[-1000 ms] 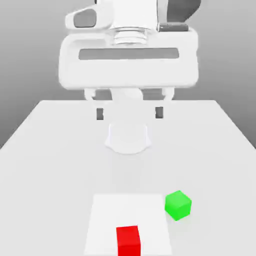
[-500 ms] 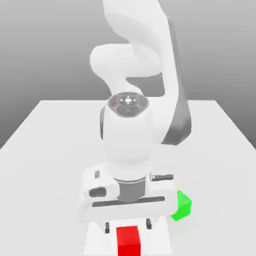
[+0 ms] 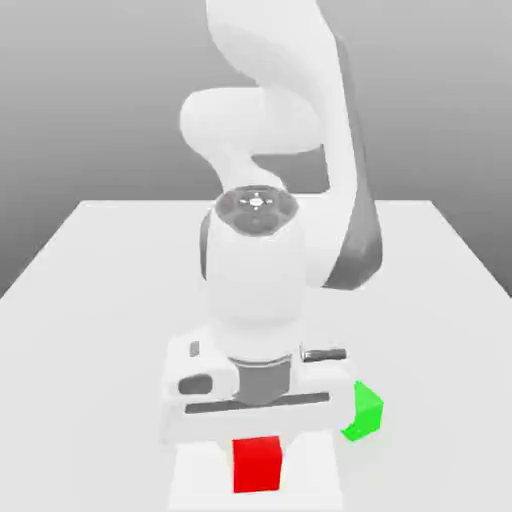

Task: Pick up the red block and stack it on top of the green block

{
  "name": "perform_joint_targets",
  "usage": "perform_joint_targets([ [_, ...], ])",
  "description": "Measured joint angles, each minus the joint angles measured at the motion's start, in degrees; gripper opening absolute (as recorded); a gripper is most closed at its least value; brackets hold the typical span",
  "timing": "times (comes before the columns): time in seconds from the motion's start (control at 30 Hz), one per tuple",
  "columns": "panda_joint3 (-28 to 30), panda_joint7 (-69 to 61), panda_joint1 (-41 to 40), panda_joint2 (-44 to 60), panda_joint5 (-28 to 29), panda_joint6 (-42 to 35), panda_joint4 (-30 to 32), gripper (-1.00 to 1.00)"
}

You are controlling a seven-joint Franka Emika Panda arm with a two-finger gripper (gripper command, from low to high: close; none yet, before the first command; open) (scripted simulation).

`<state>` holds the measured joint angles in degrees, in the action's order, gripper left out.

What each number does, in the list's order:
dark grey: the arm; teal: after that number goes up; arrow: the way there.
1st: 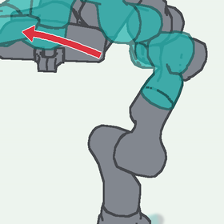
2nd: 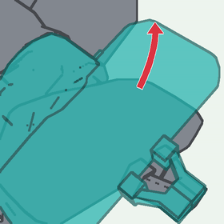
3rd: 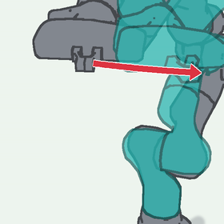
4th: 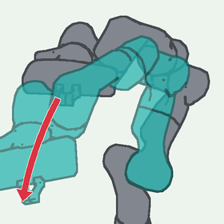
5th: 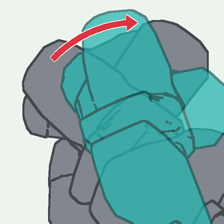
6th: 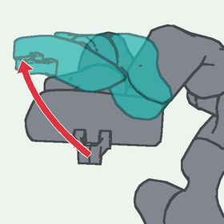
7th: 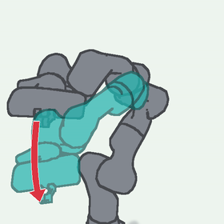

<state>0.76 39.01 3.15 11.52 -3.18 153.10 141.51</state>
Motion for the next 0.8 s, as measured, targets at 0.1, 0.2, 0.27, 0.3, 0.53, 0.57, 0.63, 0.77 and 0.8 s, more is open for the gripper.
perform_joint_targets([
  [0.1,-1.81,3.12,1.56,-3.35,-2.52,-0.37,2.77,-1.00],
  [0.2,-3.47,7.03,3.71,-6.63,-4.18,-0.56,5.60,-1.00],
  [0.27,-4.24,10.05,5.51,-8.77,-4.73,-0.62,7.52,-1.00],
  [0.3,-4.65,11.71,6.20,-9.82,-4.80,-0.65,8.48,-1.00],
  [0.53,-6.56,25.88,10.57,-16.40,-1.66,-0.58,15.30,-1.00],
  [0.57,-7.17,28.23,10.63,-17.21,-0.75,-0.55,16.28,-1.00],
  [0.63,-8.11,31.83,10.51,-17.48,0.98,0.21,17.55,-1.00],
  [0.77,-8.14,34.45,10.11,-12.83,3.60,4.91,17.60,-1.00],
  [0.8,-8.47,34.92,9.64,-11.39,4.21,6.30,17.55,-1.00],
])
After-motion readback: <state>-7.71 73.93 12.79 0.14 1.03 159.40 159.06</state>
